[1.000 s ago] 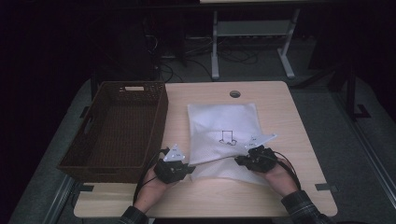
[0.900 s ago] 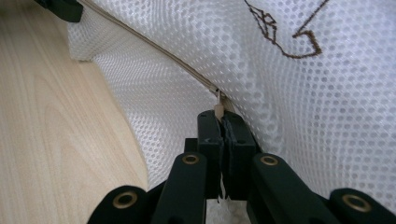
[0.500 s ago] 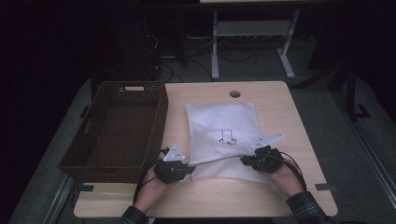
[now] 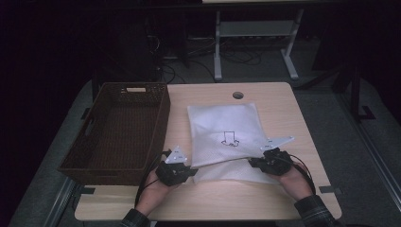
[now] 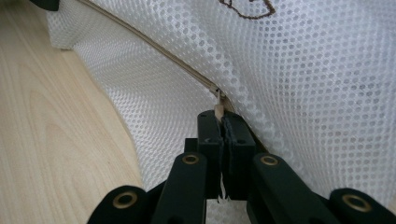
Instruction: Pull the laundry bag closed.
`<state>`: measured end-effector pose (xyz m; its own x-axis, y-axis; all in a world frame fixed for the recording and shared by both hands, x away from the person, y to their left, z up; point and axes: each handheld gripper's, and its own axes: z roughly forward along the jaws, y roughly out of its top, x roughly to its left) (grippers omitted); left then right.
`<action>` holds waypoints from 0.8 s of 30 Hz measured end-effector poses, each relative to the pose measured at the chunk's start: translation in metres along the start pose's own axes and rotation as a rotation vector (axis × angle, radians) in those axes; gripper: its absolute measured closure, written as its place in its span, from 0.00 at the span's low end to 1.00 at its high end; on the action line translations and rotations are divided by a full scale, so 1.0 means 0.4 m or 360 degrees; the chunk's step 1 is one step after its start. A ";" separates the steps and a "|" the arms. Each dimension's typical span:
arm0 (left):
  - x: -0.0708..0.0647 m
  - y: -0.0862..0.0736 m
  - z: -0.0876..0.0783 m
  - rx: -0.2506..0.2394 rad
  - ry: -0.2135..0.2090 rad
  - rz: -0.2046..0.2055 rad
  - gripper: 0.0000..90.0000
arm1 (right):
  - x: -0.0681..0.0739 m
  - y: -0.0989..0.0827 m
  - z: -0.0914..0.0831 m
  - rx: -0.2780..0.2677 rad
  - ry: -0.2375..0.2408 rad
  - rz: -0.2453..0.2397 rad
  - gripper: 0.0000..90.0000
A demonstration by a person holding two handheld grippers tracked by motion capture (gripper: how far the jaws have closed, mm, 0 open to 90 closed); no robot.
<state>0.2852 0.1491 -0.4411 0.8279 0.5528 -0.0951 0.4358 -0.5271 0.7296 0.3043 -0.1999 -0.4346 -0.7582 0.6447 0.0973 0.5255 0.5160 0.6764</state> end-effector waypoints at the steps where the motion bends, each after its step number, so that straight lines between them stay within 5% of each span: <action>1: 0.000 0.000 0.000 0.0000 -0.0001 -0.0002 0.92 | -0.002 -0.002 -0.002 -0.0002 -0.0005 0.0004 0.96; 24: -0.002 0.001 0.001 0.0000 -0.0001 0.0002 0.92 | -0.026 -0.036 -0.038 -0.0010 -0.0041 0.0053 0.96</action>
<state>0.2850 0.1482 -0.4411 0.8286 0.5518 -0.0950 0.4349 -0.5275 0.7298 0.2987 -0.2225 -0.4342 -0.7300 0.6760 0.1008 0.5478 0.4905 0.6778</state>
